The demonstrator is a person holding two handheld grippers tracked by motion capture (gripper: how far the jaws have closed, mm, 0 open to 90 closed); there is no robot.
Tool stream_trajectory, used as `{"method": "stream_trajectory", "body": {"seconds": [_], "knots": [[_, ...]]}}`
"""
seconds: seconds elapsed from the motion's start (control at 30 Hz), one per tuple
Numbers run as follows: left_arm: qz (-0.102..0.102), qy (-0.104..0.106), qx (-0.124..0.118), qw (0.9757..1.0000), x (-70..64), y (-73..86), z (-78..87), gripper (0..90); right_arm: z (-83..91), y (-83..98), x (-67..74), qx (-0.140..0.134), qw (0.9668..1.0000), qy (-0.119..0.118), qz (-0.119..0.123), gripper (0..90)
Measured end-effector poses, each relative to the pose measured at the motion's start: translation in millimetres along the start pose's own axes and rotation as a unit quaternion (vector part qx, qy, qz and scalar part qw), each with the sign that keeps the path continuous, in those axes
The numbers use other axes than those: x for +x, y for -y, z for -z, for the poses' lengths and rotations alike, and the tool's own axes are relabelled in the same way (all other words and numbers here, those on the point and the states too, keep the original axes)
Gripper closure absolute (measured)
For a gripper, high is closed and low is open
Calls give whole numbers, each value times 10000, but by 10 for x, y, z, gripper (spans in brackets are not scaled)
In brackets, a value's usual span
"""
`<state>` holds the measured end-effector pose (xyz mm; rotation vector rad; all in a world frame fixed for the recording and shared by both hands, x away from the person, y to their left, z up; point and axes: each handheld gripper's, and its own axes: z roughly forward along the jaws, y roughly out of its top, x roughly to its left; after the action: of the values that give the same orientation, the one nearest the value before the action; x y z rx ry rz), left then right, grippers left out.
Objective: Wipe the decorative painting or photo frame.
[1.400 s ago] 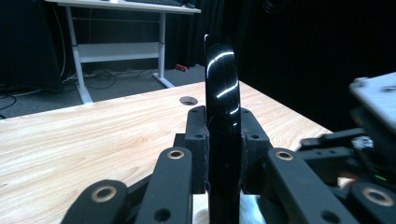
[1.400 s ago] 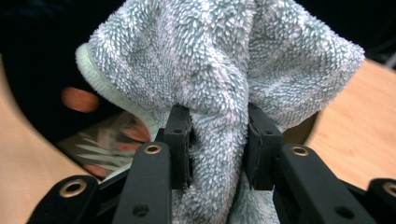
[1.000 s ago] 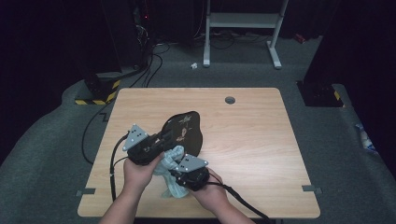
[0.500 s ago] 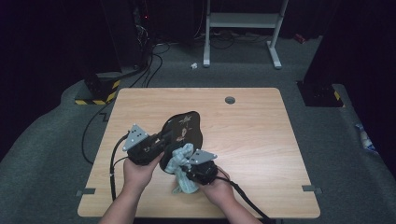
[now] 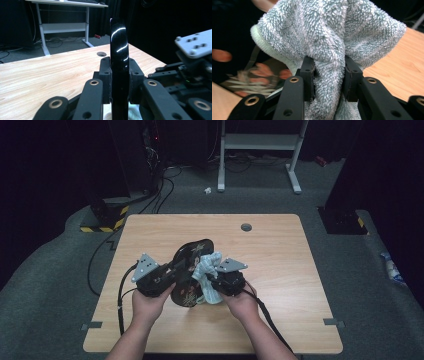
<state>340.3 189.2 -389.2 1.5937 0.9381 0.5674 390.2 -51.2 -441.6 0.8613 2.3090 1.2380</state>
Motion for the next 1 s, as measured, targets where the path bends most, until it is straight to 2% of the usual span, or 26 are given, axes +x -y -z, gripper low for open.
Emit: {"method": "stream_trajectory", "body": {"seconds": [0.3,0.57,0.73,1.0], "knots": [[18,-1,3,10000,5,-1,-3,780,70,3,532,-136,9973,-498,520,665],[26,-2,24,10000,7,-7,-6,781,71,79,865,-100,9930,-877,784,665],[9,4,56,10000,11,-12,-4,781,21,172,948,46,9911,-1028,843,665],[25,13,25,10000,10,-7,-6,781,-131,394,880,435,9906,-1039,780,664]]}}
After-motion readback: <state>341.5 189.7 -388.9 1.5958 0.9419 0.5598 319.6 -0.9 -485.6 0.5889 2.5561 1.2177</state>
